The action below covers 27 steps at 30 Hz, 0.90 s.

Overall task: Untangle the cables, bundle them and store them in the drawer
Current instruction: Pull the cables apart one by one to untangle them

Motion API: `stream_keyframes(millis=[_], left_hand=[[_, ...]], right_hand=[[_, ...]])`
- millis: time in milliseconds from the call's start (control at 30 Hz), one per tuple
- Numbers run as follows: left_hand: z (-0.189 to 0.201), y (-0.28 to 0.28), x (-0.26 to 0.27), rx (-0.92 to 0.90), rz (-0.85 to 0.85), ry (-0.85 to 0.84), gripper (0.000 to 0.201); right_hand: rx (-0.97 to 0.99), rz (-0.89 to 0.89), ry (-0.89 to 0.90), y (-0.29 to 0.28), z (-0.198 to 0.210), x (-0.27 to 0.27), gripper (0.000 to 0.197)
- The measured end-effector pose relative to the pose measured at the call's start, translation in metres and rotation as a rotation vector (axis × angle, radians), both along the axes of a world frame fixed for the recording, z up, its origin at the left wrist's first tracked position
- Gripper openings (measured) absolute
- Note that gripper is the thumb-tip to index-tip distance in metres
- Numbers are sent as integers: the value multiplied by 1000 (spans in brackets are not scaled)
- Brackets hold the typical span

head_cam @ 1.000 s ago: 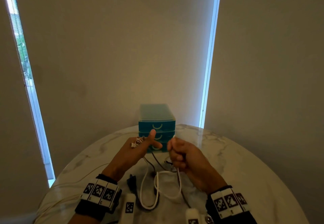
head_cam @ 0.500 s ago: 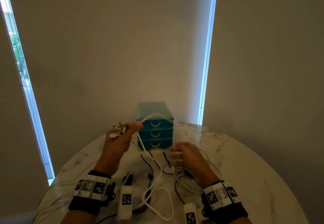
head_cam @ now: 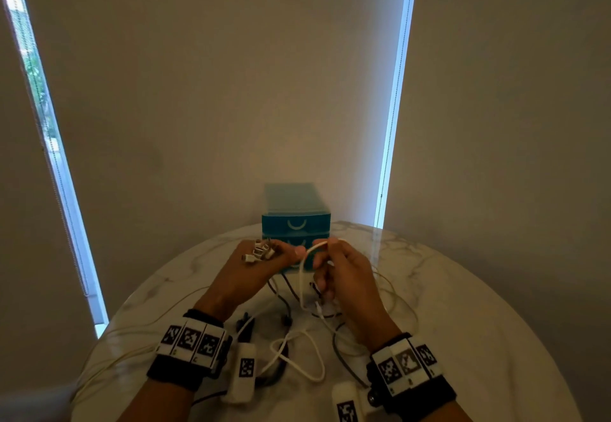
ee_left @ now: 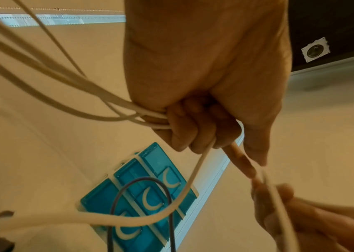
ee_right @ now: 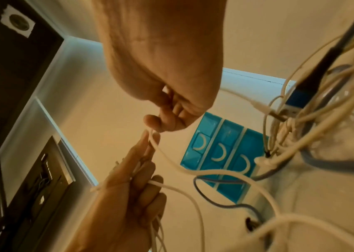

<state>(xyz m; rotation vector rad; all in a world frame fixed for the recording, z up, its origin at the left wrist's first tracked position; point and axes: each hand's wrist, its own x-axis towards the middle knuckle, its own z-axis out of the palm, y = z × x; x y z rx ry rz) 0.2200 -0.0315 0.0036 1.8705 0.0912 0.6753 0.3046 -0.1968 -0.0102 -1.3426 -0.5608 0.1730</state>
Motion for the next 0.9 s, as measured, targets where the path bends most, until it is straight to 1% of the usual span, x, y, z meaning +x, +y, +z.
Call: stream_keyframes(millis=[33, 67, 133, 200, 233, 300, 367, 400, 433, 500, 533, 567, 600, 633, 667, 733, 833, 900], left_hand=[[2, 1, -2, -10, 40, -12, 18], [3, 5, -4, -37, 118, -61, 21], [7, 17, -6, -171, 364, -263, 30], [10, 39, -13, -345, 582, -477, 41], [13, 49, -18, -433, 643, -555, 45], [16, 66, -27, -577, 694, -666, 49], [18, 69, -30, -599, 698, -716, 51], [19, 64, -30, -574, 688, -731, 50], [22, 57, -29, -539, 670, -740, 49], [22, 47, -24, -472, 624, -723, 48], [20, 47, -21, -447, 597, -696, 48], [17, 47, -20, -431, 570, -662, 47], [16, 48, -20, -418, 555, -627, 46], [14, 49, -20, -406, 553, -594, 46], [14, 49, -21, -398, 553, -567, 46], [16, 45, -23, -386, 540, -550, 45], [16, 40, -23, -317, 535, -527, 40], [15, 41, -22, -297, 531, -527, 36]], right_hand=[[51, -69, 29, -3, 4, 6, 41], [131, -147, 71, -8, 10, 16, 37], [404, -292, 210, -25, 30, 39, 29], [665, -416, 322, -45, 53, 62, 29], [746, -467, 361, -54, 63, 70, 31], [852, -562, 410, -59, 80, 80, 34], [896, -611, 384, -44, 103, 86, 36], [853, -585, 342, -27, 116, 86, 37], [774, -506, 271, -3, 130, 84, 36], [565, -202, 88, 49, 154, 59, 29], [412, -73, -43, 70, 160, 45, 26], [263, 6, -192, 86, 161, 31, 25], [137, 37, -325, 98, 158, 24, 26], [48, 50, -410, 105, 150, 18, 28], [-15, 56, -454, 107, 140, 15, 29], [-98, 49, -515, 108, 116, 15, 29], [-223, -22, -617, 103, 88, 10, 29], [-205, -60, -597, 99, 75, 6, 28]])
